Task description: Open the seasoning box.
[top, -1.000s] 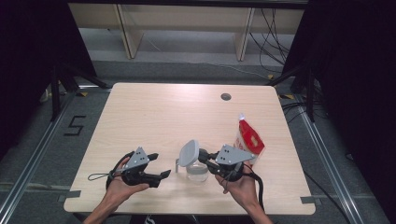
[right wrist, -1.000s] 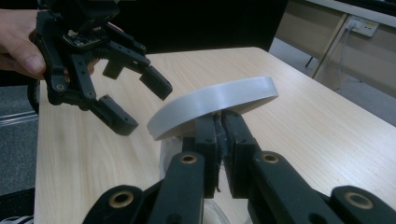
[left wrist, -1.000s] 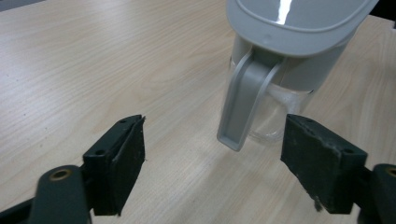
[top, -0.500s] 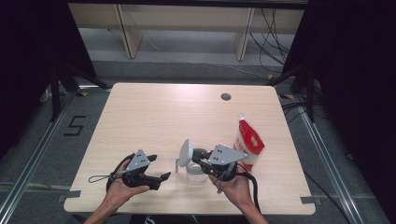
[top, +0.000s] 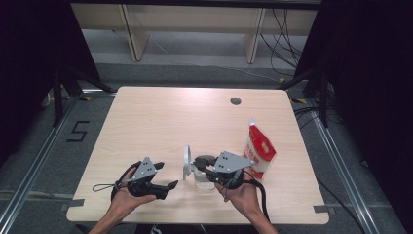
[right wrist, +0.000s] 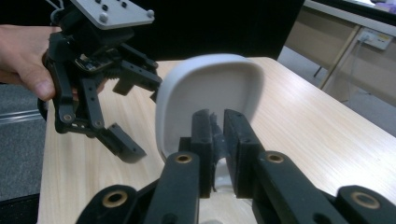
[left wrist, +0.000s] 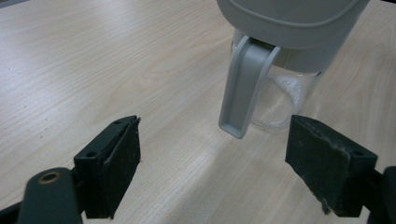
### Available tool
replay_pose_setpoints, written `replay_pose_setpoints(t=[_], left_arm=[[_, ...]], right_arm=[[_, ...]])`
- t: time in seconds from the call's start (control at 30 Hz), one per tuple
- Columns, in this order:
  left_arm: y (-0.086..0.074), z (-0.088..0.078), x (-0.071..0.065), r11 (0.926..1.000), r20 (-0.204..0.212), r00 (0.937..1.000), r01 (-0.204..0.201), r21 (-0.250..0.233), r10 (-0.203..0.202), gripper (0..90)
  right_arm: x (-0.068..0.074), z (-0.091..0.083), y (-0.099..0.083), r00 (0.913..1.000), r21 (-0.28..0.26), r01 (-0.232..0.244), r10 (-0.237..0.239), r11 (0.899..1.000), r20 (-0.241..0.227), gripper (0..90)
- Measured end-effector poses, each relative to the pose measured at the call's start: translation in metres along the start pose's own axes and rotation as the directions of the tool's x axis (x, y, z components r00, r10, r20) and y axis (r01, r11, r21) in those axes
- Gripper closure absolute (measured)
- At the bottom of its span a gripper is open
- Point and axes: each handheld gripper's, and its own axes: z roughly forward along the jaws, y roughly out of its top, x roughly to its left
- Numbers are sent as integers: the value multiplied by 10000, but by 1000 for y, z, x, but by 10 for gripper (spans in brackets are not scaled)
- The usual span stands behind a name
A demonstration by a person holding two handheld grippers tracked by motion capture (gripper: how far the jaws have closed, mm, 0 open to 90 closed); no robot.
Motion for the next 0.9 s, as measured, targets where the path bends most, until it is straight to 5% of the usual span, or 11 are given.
replay_pose_setpoints(t=[0.23,0.43,0.63,0.9], left_arm=[[-1,0,-1,9999,5,9999,-147,66,147,175],[-2,-1,-3,9995,126,9994,307,35,-307,162],[0,-1,-7,10000,287,9996,-55,28,55,162],[0,1,-10,9995,267,9991,313,57,-314,162]], right_arm=[[-10,-20,-15,9976,-72,-435,438,9990,534,669],[-14,-35,-30,9905,-98,-773,779,9970,1129,442],[-16,-46,-47,9799,-140,-1294,1301,9915,1509,378],[-15,-63,-60,9725,-36,-1757,1742,9844,1545,324]])
